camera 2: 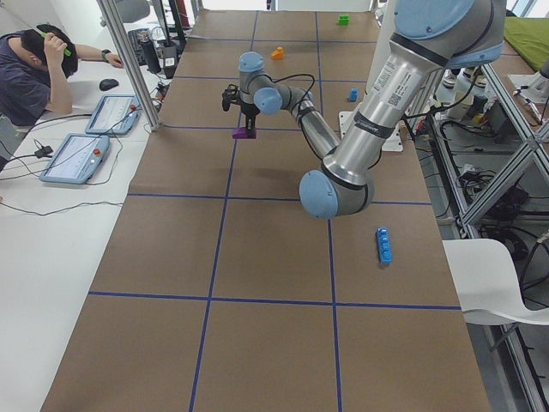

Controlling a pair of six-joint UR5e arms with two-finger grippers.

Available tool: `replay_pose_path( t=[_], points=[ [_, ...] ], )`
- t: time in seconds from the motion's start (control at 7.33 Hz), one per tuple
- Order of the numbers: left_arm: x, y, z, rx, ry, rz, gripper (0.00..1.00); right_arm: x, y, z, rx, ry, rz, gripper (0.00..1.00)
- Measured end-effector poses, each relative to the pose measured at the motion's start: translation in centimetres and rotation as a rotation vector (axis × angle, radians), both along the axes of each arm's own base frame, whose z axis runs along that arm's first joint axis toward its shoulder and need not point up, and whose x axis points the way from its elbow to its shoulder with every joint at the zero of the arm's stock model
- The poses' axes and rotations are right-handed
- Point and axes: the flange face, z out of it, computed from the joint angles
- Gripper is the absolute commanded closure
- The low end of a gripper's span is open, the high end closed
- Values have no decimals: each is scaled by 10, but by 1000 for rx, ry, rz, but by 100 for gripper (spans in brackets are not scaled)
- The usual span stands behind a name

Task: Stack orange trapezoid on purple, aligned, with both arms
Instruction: 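Carry the purple block with the left gripper toward the table center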

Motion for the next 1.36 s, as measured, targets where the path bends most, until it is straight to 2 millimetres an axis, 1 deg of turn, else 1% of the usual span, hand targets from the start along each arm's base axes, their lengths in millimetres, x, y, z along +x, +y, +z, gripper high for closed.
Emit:
replay_pose_path(
  t=[0.14,0.27,0.41,0.68,0.95,1.09,1.23,1.36],
  points=[
    [41,2,-26,-2,-10,-1,100,0,0,0,2,1,0,0],
    [73,4,-40,0,-25,1,100,0,0,0,3,1,1,0],
    [94,10,-44,9,-42,2,100,0,0,-1,2,0,7,0],
    [119,23,-42,22,-63,12,100,0,-1,-1,0,-1,17,0],
    [140,28,-32,28,-60,27,100,0,-1,-1,-1,-1,19,0],
    [149,27,-25,31,-56,31,89,0,-1,-1,-1,0,18,0],
    [154,26,-23,34,-53,33,67,-1,-1,-1,-1,0,18,0],
    [156,26,-24,37,-48,35,63,-1,-1,-1,0,0,18,0]
  ],
)
